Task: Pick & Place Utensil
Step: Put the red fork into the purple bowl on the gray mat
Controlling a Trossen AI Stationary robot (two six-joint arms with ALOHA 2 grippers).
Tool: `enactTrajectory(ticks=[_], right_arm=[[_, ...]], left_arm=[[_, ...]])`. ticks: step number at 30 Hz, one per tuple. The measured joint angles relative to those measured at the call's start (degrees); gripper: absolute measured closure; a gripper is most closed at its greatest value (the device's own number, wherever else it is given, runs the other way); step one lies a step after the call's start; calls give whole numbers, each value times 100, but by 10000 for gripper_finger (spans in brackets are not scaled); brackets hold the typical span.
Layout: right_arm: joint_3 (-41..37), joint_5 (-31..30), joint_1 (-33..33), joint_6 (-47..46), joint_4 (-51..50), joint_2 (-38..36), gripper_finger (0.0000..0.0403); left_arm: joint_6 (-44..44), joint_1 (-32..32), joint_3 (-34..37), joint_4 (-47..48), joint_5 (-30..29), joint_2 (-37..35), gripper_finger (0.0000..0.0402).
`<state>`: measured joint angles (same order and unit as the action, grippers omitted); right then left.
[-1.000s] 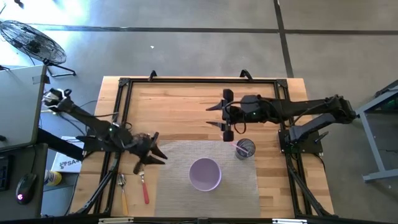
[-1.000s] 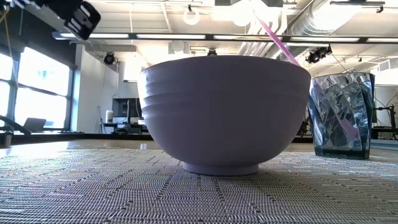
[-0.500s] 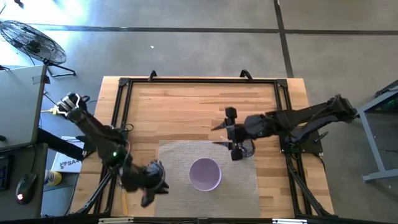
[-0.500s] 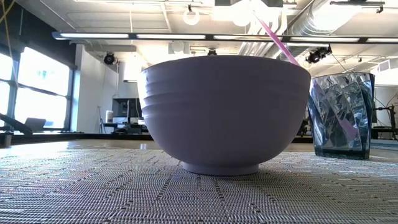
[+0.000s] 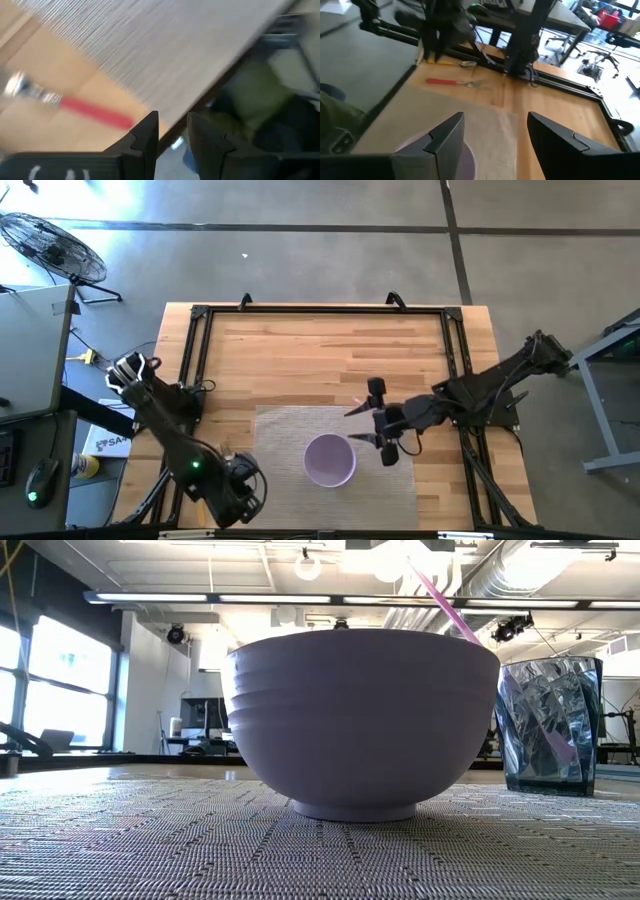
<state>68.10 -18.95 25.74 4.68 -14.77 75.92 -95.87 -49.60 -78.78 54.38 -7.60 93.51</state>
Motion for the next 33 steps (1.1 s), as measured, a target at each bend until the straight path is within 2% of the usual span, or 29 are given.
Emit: enactTrajectory(ticks=[4,6,12,17,21,26,33], right_arm=[[-5,-36,78,-37,91,0,190],[-5,-64,100,-33,193,0,191],[-3,-73,89,90,438,0,189],[-3,-112,89,139,475,0,190],[-3,-110,94,112,466,0,190],[-3,-110,94,41,434,0,190],[-3,-110,94,68,436,0,190]], left_arm=[[-776,9,17,572,507,250,300],[-1083,5,17,790,483,318,300],[-1203,66,17,1240,588,537,297],[-1485,82,19,1334,589,687,264],[-1655,41,260,1190,589,687,240],[-1968,4,805,988,1258,689,211],[-2030,11,1435,-272,1322,689,189]])
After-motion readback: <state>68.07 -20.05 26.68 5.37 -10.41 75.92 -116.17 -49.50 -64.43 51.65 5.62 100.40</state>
